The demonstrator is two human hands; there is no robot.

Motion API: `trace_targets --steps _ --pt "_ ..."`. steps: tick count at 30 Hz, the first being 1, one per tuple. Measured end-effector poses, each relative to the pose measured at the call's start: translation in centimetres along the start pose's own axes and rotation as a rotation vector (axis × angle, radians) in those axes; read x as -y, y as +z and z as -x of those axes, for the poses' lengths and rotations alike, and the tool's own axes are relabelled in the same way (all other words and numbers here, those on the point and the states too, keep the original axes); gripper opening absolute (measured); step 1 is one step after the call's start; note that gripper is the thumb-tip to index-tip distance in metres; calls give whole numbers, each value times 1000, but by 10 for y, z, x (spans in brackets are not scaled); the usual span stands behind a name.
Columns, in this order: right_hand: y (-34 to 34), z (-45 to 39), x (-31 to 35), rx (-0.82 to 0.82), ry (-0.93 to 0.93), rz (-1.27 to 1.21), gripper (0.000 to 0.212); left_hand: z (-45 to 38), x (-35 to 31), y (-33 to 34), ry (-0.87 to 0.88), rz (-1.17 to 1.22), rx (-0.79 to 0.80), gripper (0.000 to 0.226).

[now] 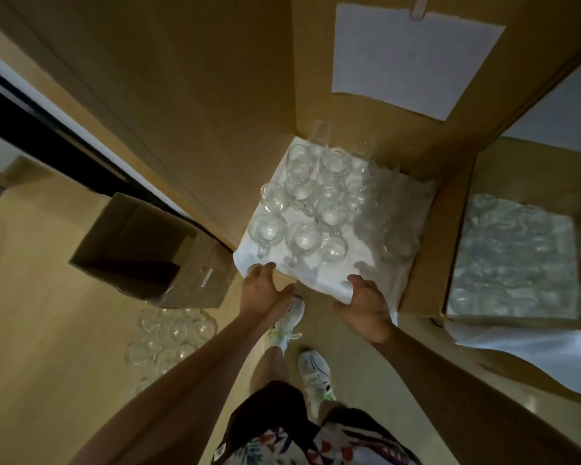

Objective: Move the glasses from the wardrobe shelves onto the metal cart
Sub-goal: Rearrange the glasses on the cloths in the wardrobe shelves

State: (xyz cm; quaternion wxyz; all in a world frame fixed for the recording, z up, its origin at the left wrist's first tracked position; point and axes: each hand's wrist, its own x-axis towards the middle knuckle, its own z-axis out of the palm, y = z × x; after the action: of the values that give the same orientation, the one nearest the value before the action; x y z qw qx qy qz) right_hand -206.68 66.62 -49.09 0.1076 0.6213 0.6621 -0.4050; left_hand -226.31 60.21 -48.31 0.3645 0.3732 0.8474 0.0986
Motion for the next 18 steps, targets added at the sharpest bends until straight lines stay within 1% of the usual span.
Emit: trace_targets --steps 2,5,8,15,18 --pt "6 -12 0 -8 26 -31 67 -16 1 5 -23 17 40 67" --pt "18 -32 2 4 114 -80 74 -42 4 17 -82 64 110 71" --pt "32 -53 2 21 186 -109 77 -66 7 28 -126 90 166 68" --pt "51 -109 -3 1 350 -270 78 -134 7 47 -147 54 286 70" --pt "60 -132 -11 -25 405 -325 82 -160 7 61 -193 57 333 70"
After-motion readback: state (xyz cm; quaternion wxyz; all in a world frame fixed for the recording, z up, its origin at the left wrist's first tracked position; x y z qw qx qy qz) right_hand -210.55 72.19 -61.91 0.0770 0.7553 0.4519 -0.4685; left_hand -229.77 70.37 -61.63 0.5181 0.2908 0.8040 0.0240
